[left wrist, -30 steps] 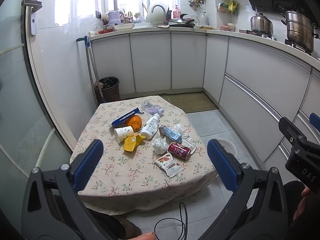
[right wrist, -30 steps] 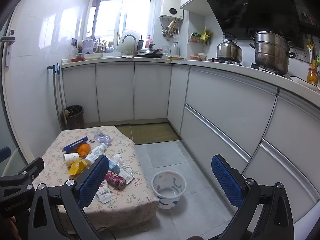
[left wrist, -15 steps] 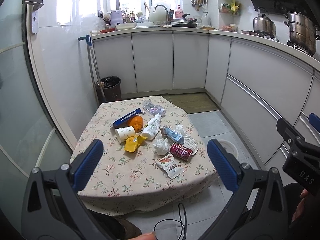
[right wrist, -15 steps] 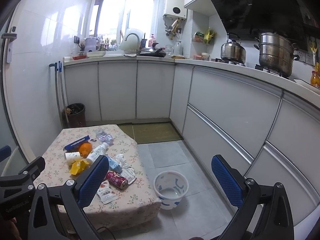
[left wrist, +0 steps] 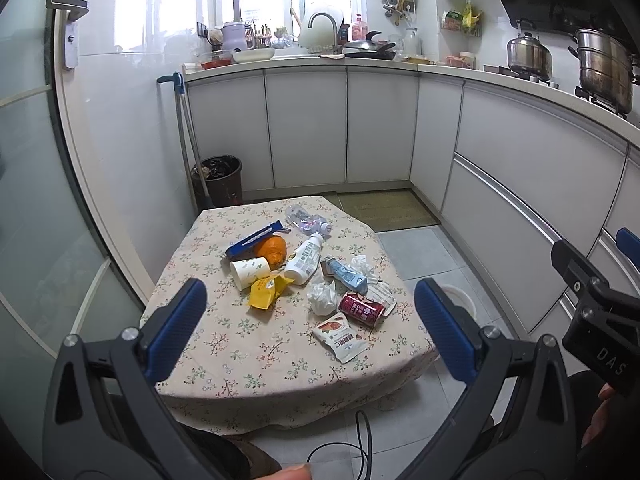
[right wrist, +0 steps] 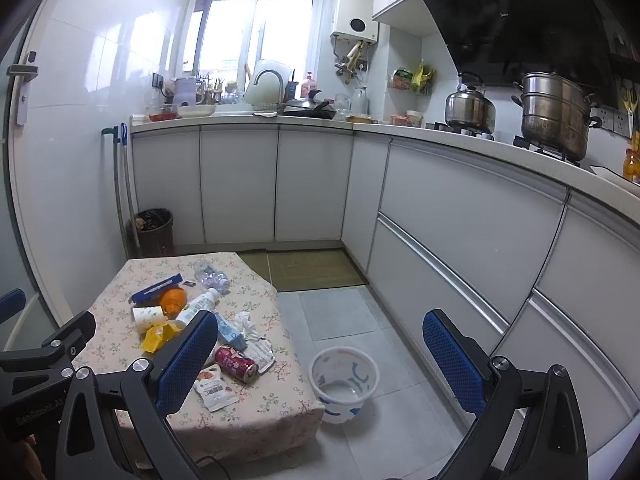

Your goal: Collect trash

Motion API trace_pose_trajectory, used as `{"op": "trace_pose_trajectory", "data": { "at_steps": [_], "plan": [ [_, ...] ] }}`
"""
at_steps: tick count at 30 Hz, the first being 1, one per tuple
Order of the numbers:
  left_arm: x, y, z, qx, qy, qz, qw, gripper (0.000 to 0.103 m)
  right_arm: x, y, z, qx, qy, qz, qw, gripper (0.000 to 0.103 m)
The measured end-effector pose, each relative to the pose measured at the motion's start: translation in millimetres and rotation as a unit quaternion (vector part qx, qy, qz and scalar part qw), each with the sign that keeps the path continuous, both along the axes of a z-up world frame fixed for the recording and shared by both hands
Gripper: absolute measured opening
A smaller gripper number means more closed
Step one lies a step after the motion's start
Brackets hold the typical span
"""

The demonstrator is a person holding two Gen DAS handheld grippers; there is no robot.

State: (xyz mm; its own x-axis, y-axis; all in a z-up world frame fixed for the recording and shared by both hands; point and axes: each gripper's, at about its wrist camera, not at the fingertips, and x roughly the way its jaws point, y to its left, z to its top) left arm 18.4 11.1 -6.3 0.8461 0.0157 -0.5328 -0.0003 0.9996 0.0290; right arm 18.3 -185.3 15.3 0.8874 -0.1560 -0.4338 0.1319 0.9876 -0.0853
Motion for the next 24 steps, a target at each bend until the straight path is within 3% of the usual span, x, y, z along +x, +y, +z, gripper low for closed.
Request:
{"op": "trace_pose_trajectory", "data": {
  "at_steps": [24],
  "plan": [
    [34,-5,-9,0.009,-0.005,0.003,0.9999,0.103,37,-1,-16,0.0,0.017,0.005,1.0,0.103]
  ]
}}
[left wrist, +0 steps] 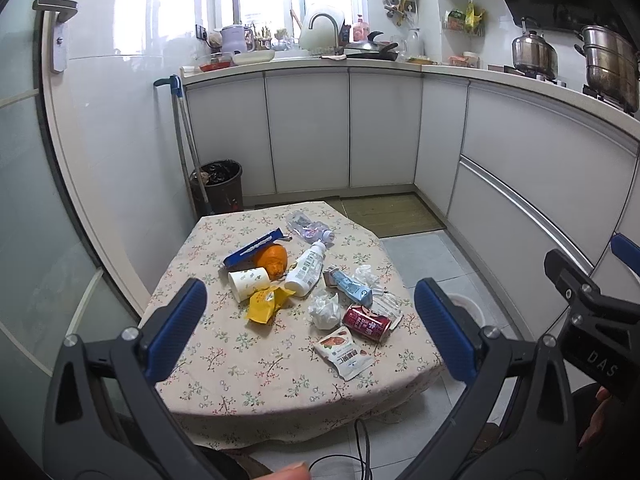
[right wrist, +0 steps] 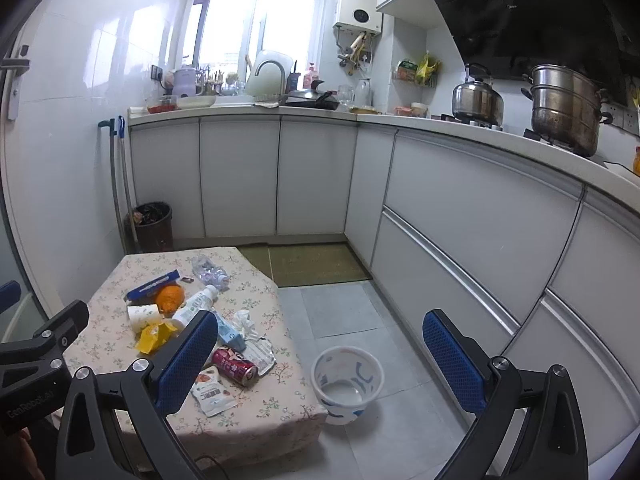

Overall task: Collect trash
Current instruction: 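Grasp the crumpled tissue with the left tool while the right tool grasps the blue carton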

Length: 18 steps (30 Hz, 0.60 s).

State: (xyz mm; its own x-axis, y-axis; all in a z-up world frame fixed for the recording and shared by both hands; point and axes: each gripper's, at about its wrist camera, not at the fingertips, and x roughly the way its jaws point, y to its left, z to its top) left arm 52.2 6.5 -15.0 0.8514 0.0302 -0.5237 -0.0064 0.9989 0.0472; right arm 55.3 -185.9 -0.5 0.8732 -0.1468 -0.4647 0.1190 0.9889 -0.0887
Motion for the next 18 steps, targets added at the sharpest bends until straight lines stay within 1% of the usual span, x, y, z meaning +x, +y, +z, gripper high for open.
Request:
{"op": "trace_pose_trajectory", "data": {
  "at_steps": [4,6,8,9,11,14,15,18],
  "plan": [
    [19,-2,-12,0.002,0.007,-0.009,0.9999,0.103,24,-2,-9,0.008,0.017,0.022,1.0,0.103],
    [33,0,-22,-0.001,0.019,-0.027,0.9995,0.103,42,-6,-15,0.02,0.032,0.037,0.999,0.103],
    [50,2,-34,0.001,0.042,-0.04,0.9983,0.103,59,-10,-22,0.021,0.045,0.04,0.998,0.103],
    [62,5,-42,0.005,0.063,-0.047,0.9969,0.103,70,-13,-26,0.021,0.055,0.043,0.997,0.103],
    [79,12,-55,0.007,0.086,-0.056,0.9947,0.103,91,-16,-35,0.018,0.08,0.049,0.995,0.103],
    [112,28,-78,-0.011,0.149,-0.066,0.9866,0.103,125,-19,-49,0.022,0.116,0.071,0.99,0.103],
    [128,37,-88,-0.023,0.181,-0.07,0.9807,0.103,134,-20,-54,0.025,0.129,0.077,0.988,0.103],
    [160,50,-110,-0.045,0.229,-0.07,0.97,0.102,173,-22,-76,0.054,0.181,0.108,0.976,0.103]
  ]
}}
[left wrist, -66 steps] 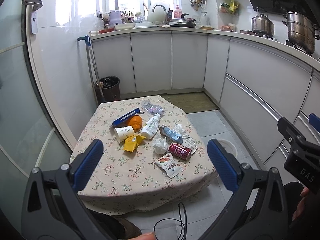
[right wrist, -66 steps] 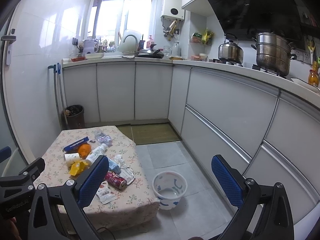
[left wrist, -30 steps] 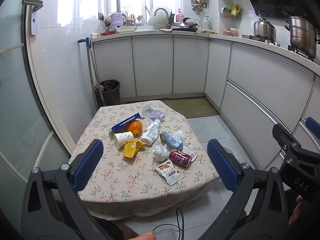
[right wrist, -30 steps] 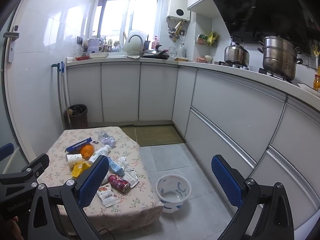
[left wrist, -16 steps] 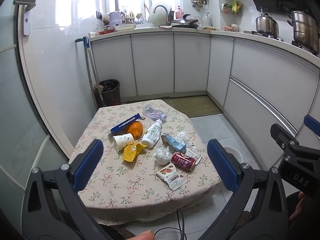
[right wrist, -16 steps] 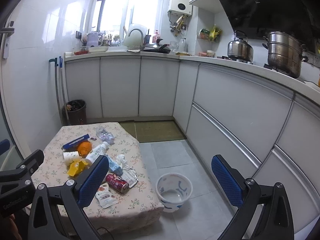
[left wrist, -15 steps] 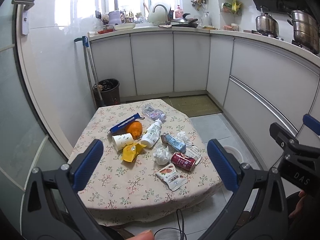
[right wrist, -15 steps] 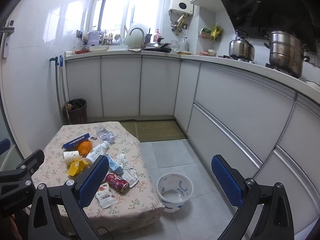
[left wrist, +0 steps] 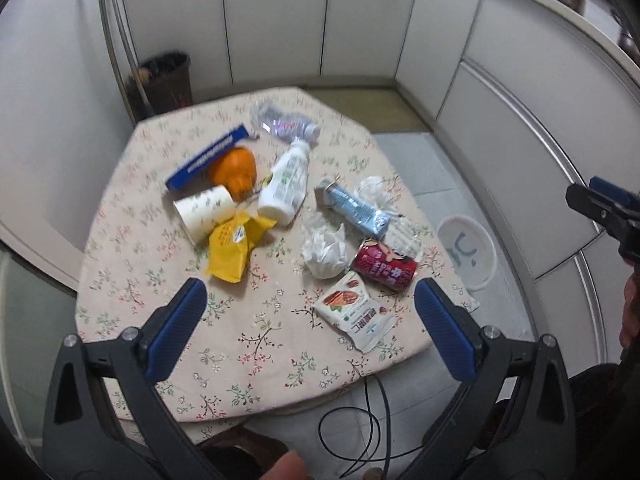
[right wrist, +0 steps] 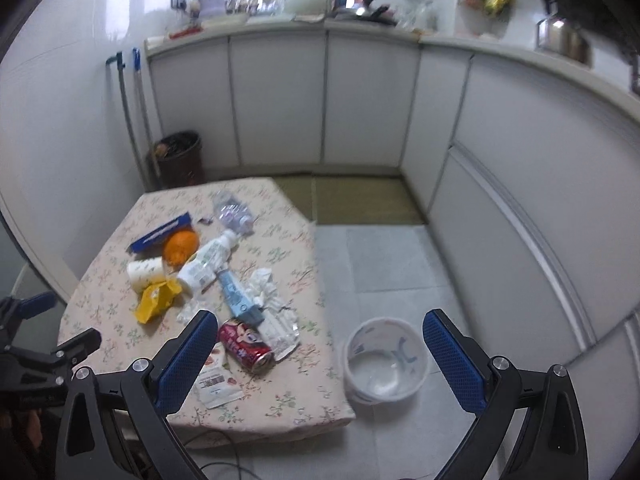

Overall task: Collect trash
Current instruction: 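Grasp the crumpled tissue with the left tool while the right tool grasps the blue carton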

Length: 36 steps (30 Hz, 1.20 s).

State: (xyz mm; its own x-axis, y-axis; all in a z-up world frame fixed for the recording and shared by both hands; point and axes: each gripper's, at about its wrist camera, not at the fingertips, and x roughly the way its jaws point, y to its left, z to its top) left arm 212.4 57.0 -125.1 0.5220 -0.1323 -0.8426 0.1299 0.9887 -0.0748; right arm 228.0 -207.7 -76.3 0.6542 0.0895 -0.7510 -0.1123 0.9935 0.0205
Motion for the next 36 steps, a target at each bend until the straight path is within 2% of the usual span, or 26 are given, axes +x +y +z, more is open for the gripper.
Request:
{"op": "trace_pose_trajectory", "data": {
  "at_steps": [6,10,14,17,19,20,23,24,27,30,36],
  "plan": [
    [56,9,-47,-0.04,0.075,-0.005,0.9964,0.087,52,2,-52,0.05,0.081,0.035,0.995,0.102],
    [75,-7,-81,-0.048,0.12,-0.028,0.9912,0.075,69,6,-83,0.054,0.124,0.049,0.99,0.098],
    [95,-29,-102,-0.012,0.128,-0.048,0.9906,0.075,87,6,-104,0.068,0.156,0.05,0.984,0.093],
    [107,-40,-123,-0.001,0.141,-0.061,0.988,0.074,98,9,-123,0.085,0.19,0.056,0.976,0.088],
    [113,-45,-134,0.015,0.152,-0.063,0.9862,0.061,104,14,-137,0.083,0.208,0.064,0.972,0.083],
    [115,-46,-140,0.019,0.158,-0.065,0.9852,0.057,107,17,-142,0.081,0.214,0.067,0.971,0.082],
    [119,-47,-152,0.027,0.169,-0.062,0.9833,0.031,115,26,-151,0.076,0.221,0.077,0.969,0.081],
    [120,-46,-154,0.027,0.168,-0.064,0.9834,0.022,117,28,-152,0.077,0.221,0.08,0.969,0.081],
    [120,-41,-146,0.026,0.152,-0.058,0.9863,0.014,128,37,-155,0.079,0.221,0.088,0.968,0.081],
    [118,-31,-130,0.019,0.133,-0.05,0.9897,0.012,144,51,-157,0.085,0.215,0.096,0.968,0.08],
    [109,1,-111,0.014,0.113,-0.022,0.9932,0.011,172,87,-167,0.084,0.217,0.116,0.966,0.061]
  ]
}}
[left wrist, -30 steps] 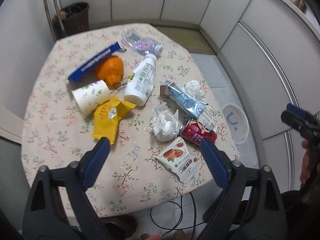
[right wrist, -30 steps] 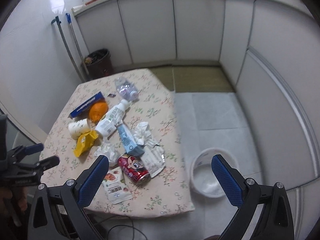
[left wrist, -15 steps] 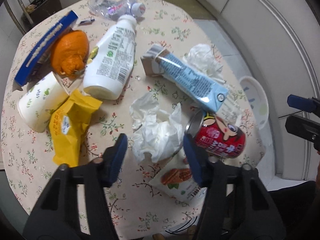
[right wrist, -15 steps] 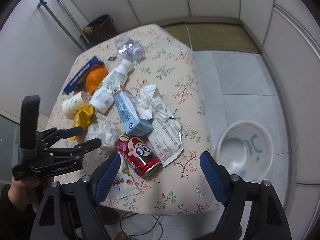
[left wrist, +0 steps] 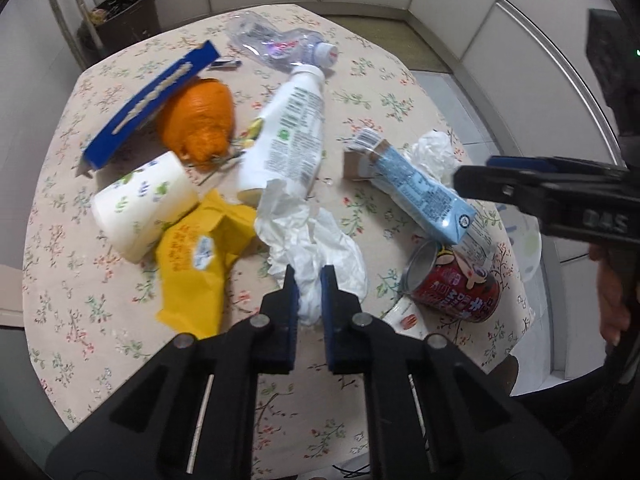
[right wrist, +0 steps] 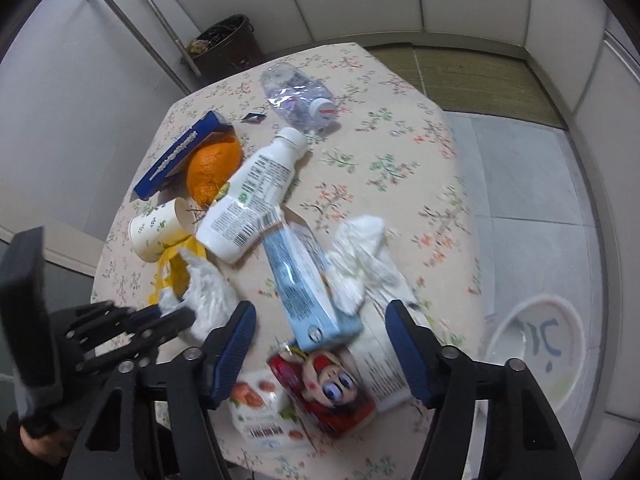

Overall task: Collect trash
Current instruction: 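Grasp the crumpled tissue with the left tool while the right tool grasps the blue carton, then carry tissue and carton to the white bucket and release both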

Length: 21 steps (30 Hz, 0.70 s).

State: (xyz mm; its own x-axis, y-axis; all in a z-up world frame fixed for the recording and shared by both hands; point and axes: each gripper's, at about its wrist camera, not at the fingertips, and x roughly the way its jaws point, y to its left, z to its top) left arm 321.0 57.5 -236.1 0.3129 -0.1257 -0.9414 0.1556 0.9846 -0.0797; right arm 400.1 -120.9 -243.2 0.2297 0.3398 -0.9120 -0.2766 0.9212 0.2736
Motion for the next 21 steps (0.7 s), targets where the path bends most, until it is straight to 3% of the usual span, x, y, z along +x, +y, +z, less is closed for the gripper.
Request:
{"op": "trace_pose_trajectory", "data": {
  "at_steps": [9,11,21],
  "plan": [
    [0,19,0,0.034,-0.01,0.009,0.9993,0.011,18,59,-33,-0.103,-0.011,0.051,0.993,0.047],
    [-1,19,0,0.037,-0.012,0.008,0.9992,0.011,21,62,-39,-0.114,-0.01,0.052,0.992,0.041],
    [-4,23,8,0.05,-0.032,0.013,0.9982,0.011,24,68,-43,-0.15,-0.047,0.045,0.986,0.032]
  ]
}}
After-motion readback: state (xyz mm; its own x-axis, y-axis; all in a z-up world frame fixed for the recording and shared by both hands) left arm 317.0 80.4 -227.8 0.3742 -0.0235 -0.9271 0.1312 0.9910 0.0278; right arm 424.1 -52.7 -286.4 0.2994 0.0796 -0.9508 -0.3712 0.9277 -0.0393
